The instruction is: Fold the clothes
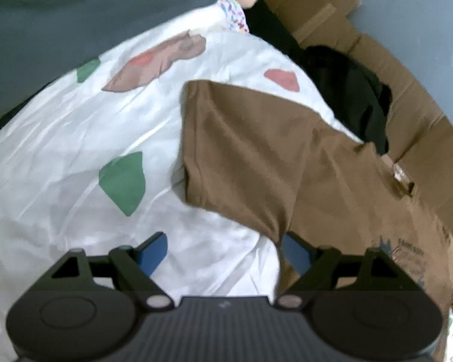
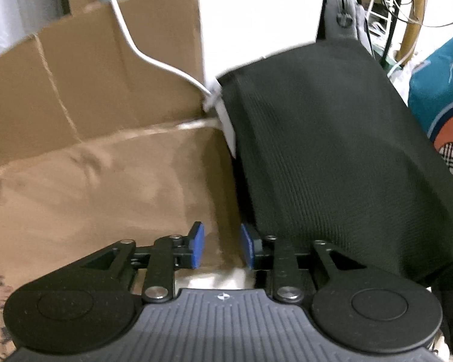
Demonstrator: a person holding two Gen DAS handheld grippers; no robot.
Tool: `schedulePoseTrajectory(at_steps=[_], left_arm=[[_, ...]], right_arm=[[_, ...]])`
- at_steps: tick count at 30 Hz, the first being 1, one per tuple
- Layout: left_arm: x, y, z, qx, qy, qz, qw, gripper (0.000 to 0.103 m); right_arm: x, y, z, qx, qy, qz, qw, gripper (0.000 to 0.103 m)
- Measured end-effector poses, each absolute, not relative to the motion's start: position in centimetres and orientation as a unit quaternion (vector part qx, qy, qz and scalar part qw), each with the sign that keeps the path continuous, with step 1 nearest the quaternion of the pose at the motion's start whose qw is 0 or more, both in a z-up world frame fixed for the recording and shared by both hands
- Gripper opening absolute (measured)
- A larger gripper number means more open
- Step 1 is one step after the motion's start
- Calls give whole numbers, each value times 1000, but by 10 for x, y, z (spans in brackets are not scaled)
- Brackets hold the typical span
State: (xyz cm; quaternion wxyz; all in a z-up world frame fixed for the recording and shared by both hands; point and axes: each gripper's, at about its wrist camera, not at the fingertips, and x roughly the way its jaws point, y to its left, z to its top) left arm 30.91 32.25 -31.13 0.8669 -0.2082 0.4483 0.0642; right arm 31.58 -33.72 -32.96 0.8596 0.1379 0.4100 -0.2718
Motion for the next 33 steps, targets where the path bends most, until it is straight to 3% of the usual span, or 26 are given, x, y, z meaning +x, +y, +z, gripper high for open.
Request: schedulePoseTrajectory(at_steps=[10,17,24,33], left_arm=[[287,340,-291,-230,426,98,869,86],[278,348,-292,-243,422,116,866,84],[290,355,-312,-289,416,139,851,69],[314,357,-337,-327,408,135,842,62]], right_arm=[[310,-305,-294,133,389,-182,893,52],[310,-293,-296,125,399,-146,897,52],[305,-288,-305,111,409,-133,896,52],[300,-288,-319,109,428,-133,887,52]])
